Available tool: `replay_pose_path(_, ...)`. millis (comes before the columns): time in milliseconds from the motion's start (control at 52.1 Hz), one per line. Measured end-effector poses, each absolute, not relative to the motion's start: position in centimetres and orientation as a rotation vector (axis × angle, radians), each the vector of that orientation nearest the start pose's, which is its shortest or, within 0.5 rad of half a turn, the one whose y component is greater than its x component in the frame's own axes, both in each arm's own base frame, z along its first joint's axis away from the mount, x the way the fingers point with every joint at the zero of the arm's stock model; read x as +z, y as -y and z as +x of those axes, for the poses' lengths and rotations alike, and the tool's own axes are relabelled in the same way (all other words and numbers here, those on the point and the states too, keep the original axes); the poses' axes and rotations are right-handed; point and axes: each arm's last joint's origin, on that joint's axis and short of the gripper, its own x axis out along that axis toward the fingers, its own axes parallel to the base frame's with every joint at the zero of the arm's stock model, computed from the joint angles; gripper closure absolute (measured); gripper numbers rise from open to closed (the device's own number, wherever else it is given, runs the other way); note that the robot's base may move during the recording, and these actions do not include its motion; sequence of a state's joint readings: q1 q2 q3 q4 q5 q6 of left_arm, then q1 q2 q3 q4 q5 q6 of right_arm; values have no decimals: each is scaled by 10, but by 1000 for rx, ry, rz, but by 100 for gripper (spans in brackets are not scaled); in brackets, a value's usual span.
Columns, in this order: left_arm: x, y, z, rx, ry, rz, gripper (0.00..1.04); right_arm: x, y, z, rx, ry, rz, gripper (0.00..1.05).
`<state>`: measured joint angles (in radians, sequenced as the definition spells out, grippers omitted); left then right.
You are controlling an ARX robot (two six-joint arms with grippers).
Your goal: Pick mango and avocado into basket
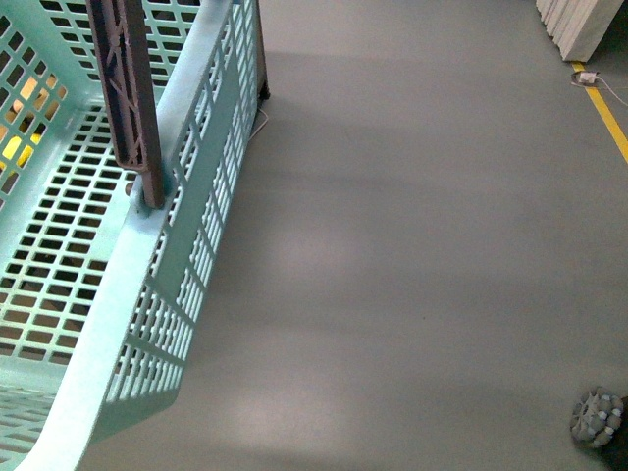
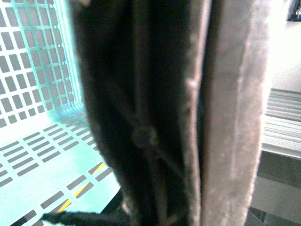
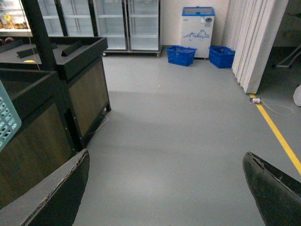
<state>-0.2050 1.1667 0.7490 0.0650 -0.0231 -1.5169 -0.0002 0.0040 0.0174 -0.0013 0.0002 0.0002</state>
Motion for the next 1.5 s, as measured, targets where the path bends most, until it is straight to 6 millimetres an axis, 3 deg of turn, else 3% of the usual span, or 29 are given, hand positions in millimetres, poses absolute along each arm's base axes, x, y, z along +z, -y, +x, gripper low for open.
replay_pose_path(1498,268,51,250,122,-415,-1461,89,169,0,97,-2,13,1,9)
